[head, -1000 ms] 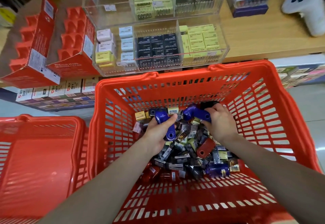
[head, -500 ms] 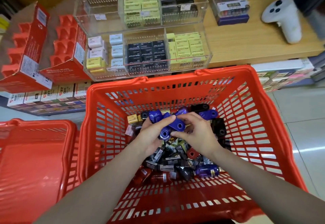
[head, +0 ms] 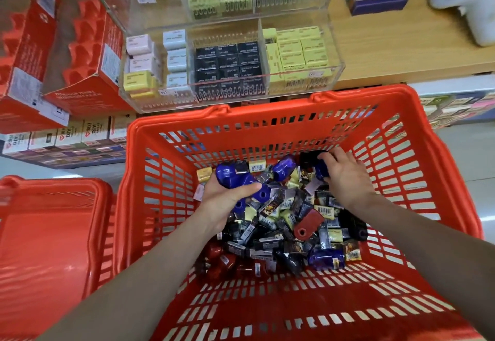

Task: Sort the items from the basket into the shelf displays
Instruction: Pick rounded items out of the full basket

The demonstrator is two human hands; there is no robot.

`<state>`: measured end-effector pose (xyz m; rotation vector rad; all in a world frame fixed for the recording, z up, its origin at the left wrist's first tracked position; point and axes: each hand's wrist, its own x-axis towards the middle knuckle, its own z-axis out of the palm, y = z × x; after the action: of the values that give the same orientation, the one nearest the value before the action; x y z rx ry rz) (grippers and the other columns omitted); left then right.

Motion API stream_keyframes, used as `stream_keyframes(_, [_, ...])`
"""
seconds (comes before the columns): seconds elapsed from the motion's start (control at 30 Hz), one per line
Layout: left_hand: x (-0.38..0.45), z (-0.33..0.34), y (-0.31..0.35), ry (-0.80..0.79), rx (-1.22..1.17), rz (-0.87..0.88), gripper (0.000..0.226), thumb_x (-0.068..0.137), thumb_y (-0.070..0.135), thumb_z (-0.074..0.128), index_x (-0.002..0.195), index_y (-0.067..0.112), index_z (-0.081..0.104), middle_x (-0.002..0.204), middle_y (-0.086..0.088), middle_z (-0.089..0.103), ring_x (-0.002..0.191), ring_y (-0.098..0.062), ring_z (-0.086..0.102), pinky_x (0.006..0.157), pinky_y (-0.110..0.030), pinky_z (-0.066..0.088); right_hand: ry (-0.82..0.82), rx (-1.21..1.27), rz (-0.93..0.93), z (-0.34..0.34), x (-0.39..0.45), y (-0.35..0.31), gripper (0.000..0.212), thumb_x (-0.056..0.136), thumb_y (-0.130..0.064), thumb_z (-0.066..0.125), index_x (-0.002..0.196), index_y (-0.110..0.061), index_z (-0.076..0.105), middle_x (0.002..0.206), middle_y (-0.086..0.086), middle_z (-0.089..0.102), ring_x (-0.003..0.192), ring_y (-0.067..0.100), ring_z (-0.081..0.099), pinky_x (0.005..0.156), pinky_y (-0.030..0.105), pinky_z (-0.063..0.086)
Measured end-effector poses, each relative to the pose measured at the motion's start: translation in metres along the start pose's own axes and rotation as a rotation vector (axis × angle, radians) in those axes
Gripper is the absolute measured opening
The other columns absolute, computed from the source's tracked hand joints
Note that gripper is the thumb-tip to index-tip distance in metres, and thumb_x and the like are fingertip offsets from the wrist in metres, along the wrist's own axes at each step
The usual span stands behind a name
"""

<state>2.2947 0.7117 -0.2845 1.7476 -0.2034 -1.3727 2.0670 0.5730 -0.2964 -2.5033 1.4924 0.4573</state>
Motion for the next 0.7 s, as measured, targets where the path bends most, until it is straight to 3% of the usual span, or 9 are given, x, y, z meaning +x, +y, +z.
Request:
stream_keyframes(0.07, [0.001,-0.002,0.0,-0.013,0.0,0.019,0.06,0.059,0.012,0.094,0.107,0.018,0.058,0.1,-0.005,0.074,0.089,-0.021,0.073,0.087,-0.041,0.058,0.08,0.025,-0.053,0.003,-0.002,-0.003,0.058,0.091,-0.014,0.066,0.142,-0.019,0.04,0.141,0.008,0.039,0.127,0.033,0.04,0.104,0.046,0.039])
stream_keyframes(0.17, [-0.003,-0.003,0.008,-0.035,-0.033,0.058,0.057,0.061,0.01,0.093,0.105,0.017,0.058,0.102,-0.005,0.072,0.097,-0.024,0.071,0.092,-0.044,0.057,0.13,0.503,-0.197,-0.012,-0.015,-0.021,0.047,0.091,-0.02,0.068,0.135,-0.011,0.053,0.126,0.007,0.052,0.115,0.026,0.05,0.1,0.037,0.044])
stream_keyframes(0.27, [-0.019,-0.005,0.025,-0.109,-0.089,0.092,0.062,0.057,0.015,0.095,0.107,0.014,0.058,0.102,-0.007,0.074,0.1,-0.027,0.071,0.091,-0.045,0.056,-0.034,0.915,-0.265,-0.051,-0.035,-0.05,0.043,0.09,-0.027,0.068,0.131,-0.019,0.055,0.121,-0.003,0.063,0.112,0.01,0.059,0.099,0.028,0.048])
stream_keyframes(0.4, [-0.06,-0.021,0.06,-0.203,-0.184,0.204,0.055,0.059,0.014,0.089,0.105,0.015,0.059,0.091,-0.003,0.075,0.089,-0.022,0.073,0.081,-0.038,0.057,-0.204,1.278,-0.324,-0.113,-0.065,-0.081,0.033,0.089,-0.015,0.069,0.117,-0.024,0.055,0.117,-0.002,0.064,0.095,0.001,0.067,0.067,0.016,0.056])
stream_keyframes(0.47, [-0.088,-0.036,0.078,-0.22,-0.22,0.25,0.058,0.06,0.01,0.089,0.108,0.015,0.056,0.087,-0.001,0.073,0.084,-0.019,0.071,0.077,-0.038,0.057,-0.259,1.298,-0.349,-0.145,-0.08,-0.094,0.034,0.088,-0.008,0.07,0.116,-0.016,0.053,0.113,0.008,0.068,0.082,0.008,0.071,0.059,0.022,0.057])
stream_keyframes(0.57, [-0.134,-0.062,0.101,-0.246,-0.255,0.31,0.061,0.062,0.008,0.09,0.111,0.014,0.053,0.082,-0.002,0.07,0.071,-0.02,0.068,0.058,-0.033,0.054,-0.262,1.203,-0.433,-0.189,-0.103,-0.128,0.036,0.085,-0.005,0.072,0.114,-0.012,0.052,0.1,0.012,0.071,0.075,0.022,0.072,0.064,0.036,0.06])
stream_keyframes(0.67, [-0.176,-0.098,0.119,-0.201,-0.324,0.413,0.051,0.068,0.01,0.084,0.109,0.012,0.052,0.09,-0.008,0.068,0.078,-0.021,0.068,0.07,-0.037,0.055,-0.188,1.077,-0.554,-0.225,-0.123,-0.18,0.033,0.082,-0.003,0.076,0.111,-0.009,0.059,0.094,0.003,0.071,0.078,0.008,0.069,0.065,0.021,0.057])
stream_keyframes(0.7, [-0.187,-0.113,0.123,-0.179,-0.363,0.448,0.049,0.069,0.011,0.079,0.11,0.008,0.052,0.094,-0.011,0.068,0.083,-0.022,0.068,0.074,-0.038,0.057,-0.181,1.036,-0.582,-0.235,-0.128,-0.201,0.031,0.083,-0.004,0.075,0.11,-0.005,0.061,0.095,0.005,0.071,0.081,0.009,0.068,0.069,0.022,0.058])
